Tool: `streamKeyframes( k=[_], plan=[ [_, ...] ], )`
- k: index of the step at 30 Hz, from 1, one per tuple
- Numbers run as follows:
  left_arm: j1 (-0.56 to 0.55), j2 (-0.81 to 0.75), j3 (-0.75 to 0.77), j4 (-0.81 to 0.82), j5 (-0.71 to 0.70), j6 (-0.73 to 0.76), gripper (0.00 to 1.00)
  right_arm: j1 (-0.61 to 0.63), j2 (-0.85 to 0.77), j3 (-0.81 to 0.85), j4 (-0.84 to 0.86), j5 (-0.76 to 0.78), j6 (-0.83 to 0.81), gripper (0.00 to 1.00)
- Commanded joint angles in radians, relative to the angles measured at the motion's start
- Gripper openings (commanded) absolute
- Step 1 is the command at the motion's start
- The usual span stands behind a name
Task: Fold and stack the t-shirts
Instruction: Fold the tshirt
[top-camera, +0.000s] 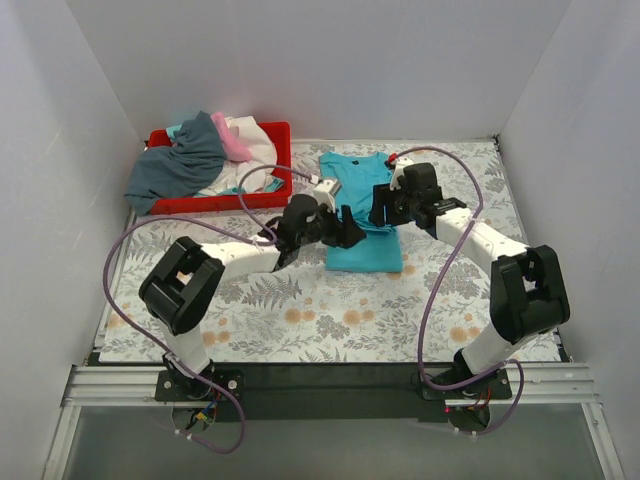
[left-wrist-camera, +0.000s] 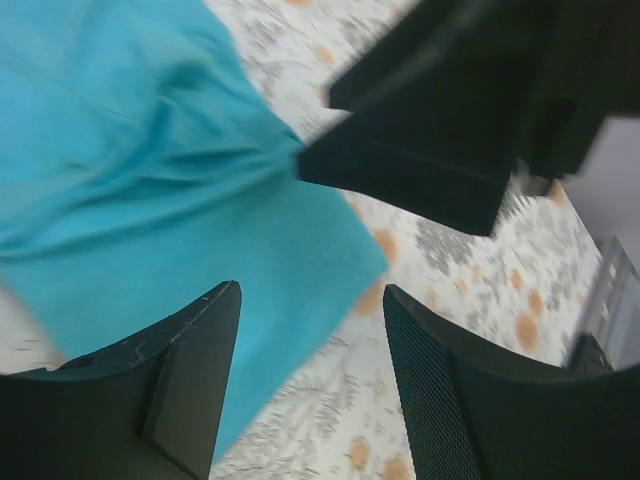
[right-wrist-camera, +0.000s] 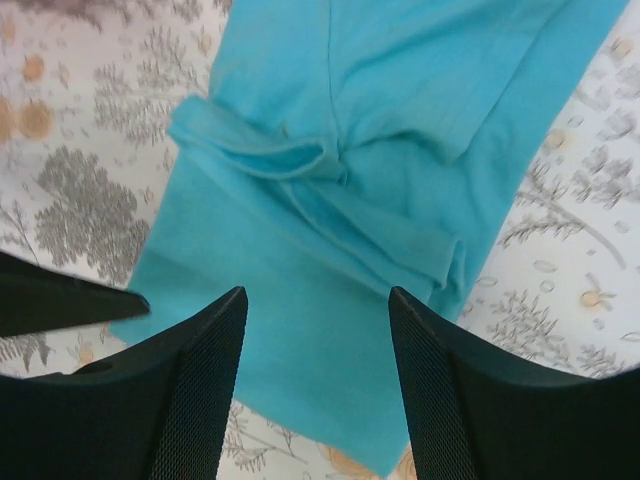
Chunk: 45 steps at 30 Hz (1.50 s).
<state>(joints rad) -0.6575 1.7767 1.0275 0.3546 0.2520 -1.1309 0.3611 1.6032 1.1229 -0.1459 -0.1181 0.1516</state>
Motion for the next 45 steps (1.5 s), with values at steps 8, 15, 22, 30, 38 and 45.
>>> streamKeyframes(
  k=[8, 15, 22, 30, 38, 45],
  plan=[
    [-0.063, 0.158, -0.107, 0.241, 0.084, -0.069, 0.53, 0.016, -0.012, -0.097, 0.080, -0.092, 0.009, 0.54],
    [-0.070, 0.184, -0.182, 0.284, 0.076, -0.061, 0.52, 0.038, 0.055, -0.060, 0.078, -0.095, 0.011, 0.54],
    [-0.076, 0.178, -0.236, 0.277, 0.064, -0.053, 0.52, 0.075, 0.155, 0.014, 0.077, -0.092, 0.017, 0.54],
    [-0.086, 0.165, -0.285, 0.288, 0.070, -0.055, 0.51, 0.084, 0.314, 0.187, -0.001, 0.043, 0.000, 0.54],
    [-0.102, 0.132, -0.362, 0.294, 0.067, -0.075, 0.50, 0.084, 0.423, 0.383, -0.067, 0.241, -0.029, 0.55],
    [-0.116, 0.069, -0.343, 0.256, 0.046, -0.066, 0.51, 0.084, 0.278, 0.327, -0.075, 0.213, -0.024, 0.55]
  ],
)
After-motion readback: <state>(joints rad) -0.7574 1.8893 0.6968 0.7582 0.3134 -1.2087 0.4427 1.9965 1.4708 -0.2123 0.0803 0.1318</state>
